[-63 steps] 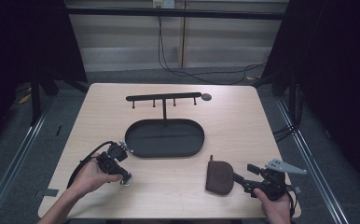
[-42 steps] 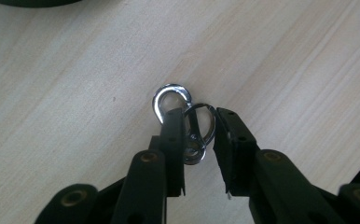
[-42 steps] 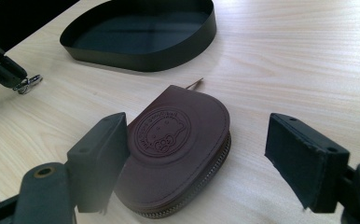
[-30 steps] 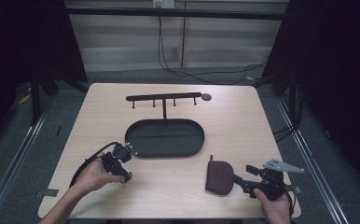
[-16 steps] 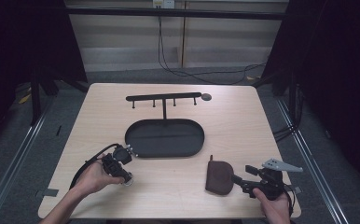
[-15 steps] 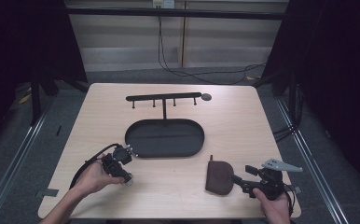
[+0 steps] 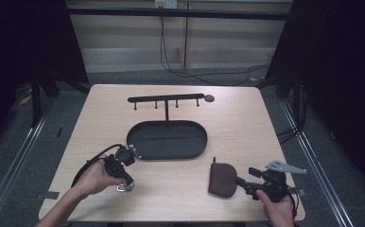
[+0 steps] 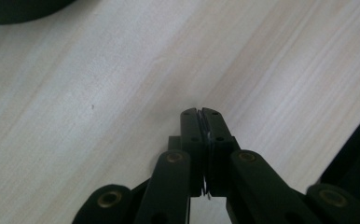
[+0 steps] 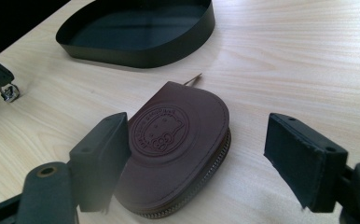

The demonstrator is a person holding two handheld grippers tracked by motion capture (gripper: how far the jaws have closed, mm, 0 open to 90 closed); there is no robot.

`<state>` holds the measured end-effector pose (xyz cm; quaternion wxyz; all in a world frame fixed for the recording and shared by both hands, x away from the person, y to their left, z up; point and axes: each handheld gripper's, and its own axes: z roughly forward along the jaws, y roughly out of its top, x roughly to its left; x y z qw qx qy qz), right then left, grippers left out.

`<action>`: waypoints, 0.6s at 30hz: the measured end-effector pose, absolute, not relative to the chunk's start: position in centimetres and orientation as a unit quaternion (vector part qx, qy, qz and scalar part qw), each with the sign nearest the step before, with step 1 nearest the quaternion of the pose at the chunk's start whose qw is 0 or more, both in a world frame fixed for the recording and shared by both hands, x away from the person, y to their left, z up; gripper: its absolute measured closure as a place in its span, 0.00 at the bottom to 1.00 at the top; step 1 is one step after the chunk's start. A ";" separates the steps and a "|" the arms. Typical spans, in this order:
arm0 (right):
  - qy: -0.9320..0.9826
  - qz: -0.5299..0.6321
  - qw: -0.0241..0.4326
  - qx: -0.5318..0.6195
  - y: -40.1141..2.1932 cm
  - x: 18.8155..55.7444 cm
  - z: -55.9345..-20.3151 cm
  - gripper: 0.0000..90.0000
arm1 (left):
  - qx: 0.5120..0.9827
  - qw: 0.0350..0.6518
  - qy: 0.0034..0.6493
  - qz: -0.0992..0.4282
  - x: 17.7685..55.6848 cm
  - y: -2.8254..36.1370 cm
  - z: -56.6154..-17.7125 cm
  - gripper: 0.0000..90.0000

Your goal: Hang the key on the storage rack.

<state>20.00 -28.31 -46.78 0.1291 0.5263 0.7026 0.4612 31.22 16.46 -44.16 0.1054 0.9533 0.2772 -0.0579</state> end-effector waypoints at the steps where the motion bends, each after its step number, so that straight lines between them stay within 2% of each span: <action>1: 0.701 0.461 0.127 0.529 -28.4 20.1 -46.8 0.24 | 0.954 0.102 0.276 -0.057 31.2 16.4 -44.1 0.99; 18: 0.701 0.459 0.125 0.531 -28.4 20.2 -46.9 0.25 | 0.948 0.090 0.304 -0.039 32.3 17.1 -41.0 0.99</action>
